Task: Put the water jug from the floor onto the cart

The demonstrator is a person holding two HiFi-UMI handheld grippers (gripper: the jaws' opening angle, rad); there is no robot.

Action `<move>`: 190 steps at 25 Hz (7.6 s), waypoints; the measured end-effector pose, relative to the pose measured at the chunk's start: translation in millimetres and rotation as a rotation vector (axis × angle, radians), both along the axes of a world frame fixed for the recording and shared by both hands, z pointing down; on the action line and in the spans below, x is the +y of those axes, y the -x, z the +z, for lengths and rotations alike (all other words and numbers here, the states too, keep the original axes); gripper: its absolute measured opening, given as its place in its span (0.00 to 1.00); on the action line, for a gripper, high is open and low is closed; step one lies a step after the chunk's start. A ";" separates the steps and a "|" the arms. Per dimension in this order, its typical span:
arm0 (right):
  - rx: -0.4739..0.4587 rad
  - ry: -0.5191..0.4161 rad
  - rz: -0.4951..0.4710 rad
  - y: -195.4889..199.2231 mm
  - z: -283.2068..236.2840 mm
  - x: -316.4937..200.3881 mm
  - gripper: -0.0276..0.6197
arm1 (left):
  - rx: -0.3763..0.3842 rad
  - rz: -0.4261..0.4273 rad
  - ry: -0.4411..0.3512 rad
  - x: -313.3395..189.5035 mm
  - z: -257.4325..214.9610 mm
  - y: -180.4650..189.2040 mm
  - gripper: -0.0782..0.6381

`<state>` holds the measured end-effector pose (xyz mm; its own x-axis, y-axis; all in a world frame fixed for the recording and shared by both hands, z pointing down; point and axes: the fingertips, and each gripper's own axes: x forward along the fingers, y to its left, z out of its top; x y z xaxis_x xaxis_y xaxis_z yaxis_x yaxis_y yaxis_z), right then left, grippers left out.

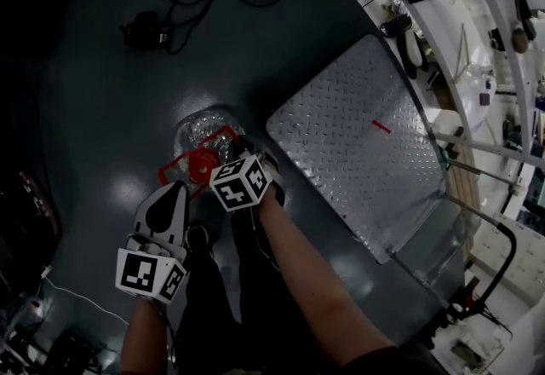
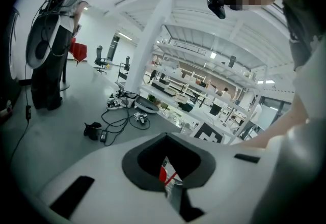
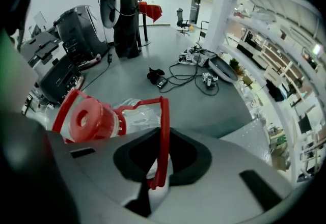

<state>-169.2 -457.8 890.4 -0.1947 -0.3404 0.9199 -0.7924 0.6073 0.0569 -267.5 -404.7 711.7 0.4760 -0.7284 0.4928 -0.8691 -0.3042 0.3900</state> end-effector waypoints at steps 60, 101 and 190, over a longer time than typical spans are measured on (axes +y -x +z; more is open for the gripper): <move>-0.235 -0.458 0.571 -242.4 -418.8 329.6 0.10 | 0.070 0.555 -0.313 200.6 -286.3 -194.8 0.12; -0.280 -0.347 0.957 -649.1 -338.2 168.5 0.11 | 0.114 0.786 -0.242 0.9 -269.4 -599.4 0.12; -0.342 -0.944 1.078 -657.4 -461.2 517.6 0.03 | 0.143 0.933 -0.382 343.3 -318.3 -591.9 0.12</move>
<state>488.2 59.8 429.2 0.3795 -0.8930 0.2419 -0.8837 -0.4273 -0.1912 324.4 -61.4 393.4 0.9709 -0.1335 0.1987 -0.1747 -0.9626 0.2069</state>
